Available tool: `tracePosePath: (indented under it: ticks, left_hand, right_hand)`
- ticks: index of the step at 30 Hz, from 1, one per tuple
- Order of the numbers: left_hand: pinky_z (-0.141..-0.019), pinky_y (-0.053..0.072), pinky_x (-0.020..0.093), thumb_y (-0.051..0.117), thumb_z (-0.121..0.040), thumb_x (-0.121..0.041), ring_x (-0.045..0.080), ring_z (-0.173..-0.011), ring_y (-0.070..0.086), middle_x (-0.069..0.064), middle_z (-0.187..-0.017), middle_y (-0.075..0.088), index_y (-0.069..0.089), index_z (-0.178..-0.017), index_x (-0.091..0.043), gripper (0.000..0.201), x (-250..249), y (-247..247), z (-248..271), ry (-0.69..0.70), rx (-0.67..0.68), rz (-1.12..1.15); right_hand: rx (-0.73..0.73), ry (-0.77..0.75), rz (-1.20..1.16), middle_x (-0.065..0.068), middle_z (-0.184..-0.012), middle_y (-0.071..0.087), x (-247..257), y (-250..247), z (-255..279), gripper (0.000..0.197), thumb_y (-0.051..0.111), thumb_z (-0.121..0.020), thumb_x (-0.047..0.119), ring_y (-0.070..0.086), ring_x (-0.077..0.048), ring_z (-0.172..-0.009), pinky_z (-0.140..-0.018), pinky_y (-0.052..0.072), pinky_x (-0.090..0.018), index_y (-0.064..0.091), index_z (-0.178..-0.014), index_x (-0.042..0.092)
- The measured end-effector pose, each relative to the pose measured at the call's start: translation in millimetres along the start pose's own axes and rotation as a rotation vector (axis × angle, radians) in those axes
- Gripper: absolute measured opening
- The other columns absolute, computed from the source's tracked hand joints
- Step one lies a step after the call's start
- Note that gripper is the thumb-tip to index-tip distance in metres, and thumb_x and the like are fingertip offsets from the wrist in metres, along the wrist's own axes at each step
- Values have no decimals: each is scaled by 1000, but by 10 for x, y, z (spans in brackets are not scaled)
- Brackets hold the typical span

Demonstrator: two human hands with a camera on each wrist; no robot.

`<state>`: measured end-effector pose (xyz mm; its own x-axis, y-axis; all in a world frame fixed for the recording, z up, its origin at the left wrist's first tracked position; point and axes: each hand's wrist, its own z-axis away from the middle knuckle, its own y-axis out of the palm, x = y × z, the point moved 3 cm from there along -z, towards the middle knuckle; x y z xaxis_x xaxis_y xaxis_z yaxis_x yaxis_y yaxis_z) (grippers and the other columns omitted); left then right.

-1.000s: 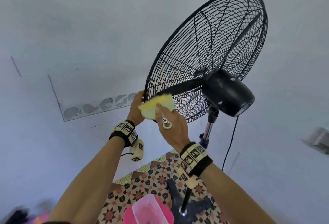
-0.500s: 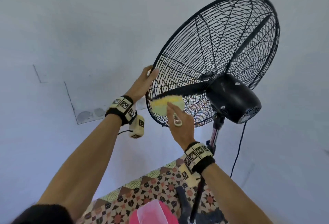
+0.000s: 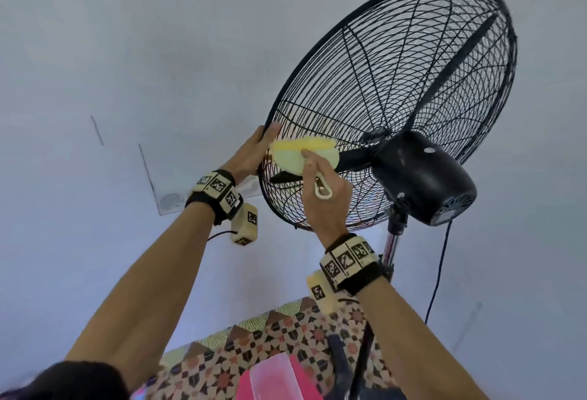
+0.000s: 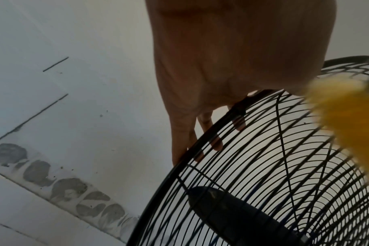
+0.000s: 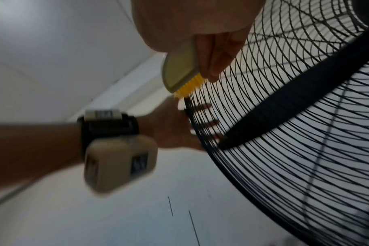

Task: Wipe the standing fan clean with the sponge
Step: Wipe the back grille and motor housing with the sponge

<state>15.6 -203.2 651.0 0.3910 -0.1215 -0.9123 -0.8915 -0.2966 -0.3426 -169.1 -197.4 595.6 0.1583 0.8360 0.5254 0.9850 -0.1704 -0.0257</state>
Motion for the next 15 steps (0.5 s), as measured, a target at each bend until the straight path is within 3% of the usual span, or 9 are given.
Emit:
tracePosePath:
  ticks: [3,5,7,10,13,15]
  left_hand:
    - [-104,46,64,34,-87,-89,29,-132,53,-1,-145,53,42,-151,-33,85,6,11,23,-45,-8,14]
    - [-108,43,63,32,-85,-93,30,-131,54,1,-141,57,42,-153,-35,90,18,-3,9,-50,-17,-33]
    - [-115,36,59,29,-78,-99,31,-133,55,3,-138,62,47,-151,-35,99,-16,-24,-27,-31,-45,-110]
    - [-120,32,52,30,-74,-102,27,-135,53,4,-147,59,49,-151,-30,107,-267,1,-83,81,-90,-186]
    - [-111,41,44,43,-74,-96,20,-122,60,-1,-132,65,54,-140,-27,96,-595,91,-166,204,-149,-154]
    - [-103,47,41,51,-74,-93,22,-113,64,5,-124,68,57,-134,-28,88,-657,145,-228,227,-175,-173]
  right_hand:
    - [38,11,-8,11,-73,67,-58,45,54,36,45,-107,34,56,1,-51,-48,38,-13,74,-119,16]
    - [195,45,91,6,-67,70,-255,92,346,38,43,-105,38,60,-7,-50,-43,46,-27,75,-115,19]
    - [282,121,83,11,-61,67,-375,60,490,30,49,-105,32,62,-10,-51,-44,46,-25,77,-111,21]
    - [173,95,-32,23,-57,57,-234,-109,226,25,53,-106,19,53,-5,-42,-39,33,-16,77,-112,15]
    - [6,78,-130,16,-65,62,-108,-220,-217,25,53,-107,16,52,-1,-43,-40,31,-11,75,-116,8]
    - [2,87,-125,11,-65,64,-144,-194,-257,26,52,-106,14,52,0,-43,-42,29,-8,75,-116,6]
